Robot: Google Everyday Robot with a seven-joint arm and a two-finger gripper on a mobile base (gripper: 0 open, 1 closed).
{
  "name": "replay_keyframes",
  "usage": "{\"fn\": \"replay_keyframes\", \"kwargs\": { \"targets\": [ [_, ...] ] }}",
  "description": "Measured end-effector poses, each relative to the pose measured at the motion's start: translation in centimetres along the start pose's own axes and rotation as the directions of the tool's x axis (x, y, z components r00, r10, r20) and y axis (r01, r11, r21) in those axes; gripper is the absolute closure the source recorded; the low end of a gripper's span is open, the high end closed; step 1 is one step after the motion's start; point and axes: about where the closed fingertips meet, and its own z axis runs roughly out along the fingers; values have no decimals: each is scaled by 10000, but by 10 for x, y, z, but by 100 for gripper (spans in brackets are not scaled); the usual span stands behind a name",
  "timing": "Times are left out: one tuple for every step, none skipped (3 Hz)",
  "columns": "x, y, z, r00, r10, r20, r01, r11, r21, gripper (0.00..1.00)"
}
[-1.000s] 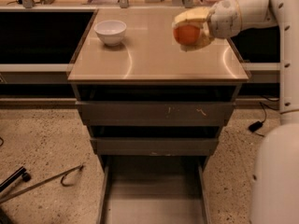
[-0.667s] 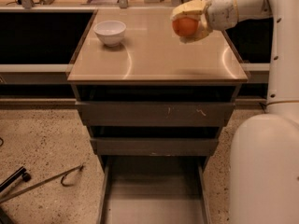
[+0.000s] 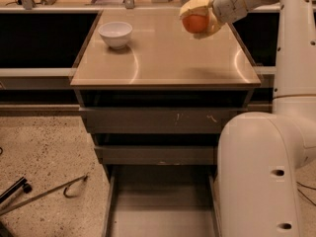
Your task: Pick orange from bottom drawer and place on counter
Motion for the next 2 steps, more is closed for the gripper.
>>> {"fn": "replay_keyframes", "kwargs": {
  "targets": [
    [-1, 26, 16, 9990, 370, 245, -345, 9949, -949, 100],
    [-6, 48, 36, 9934, 988, 579, -893, 9850, -1479, 100]
  ]
}}
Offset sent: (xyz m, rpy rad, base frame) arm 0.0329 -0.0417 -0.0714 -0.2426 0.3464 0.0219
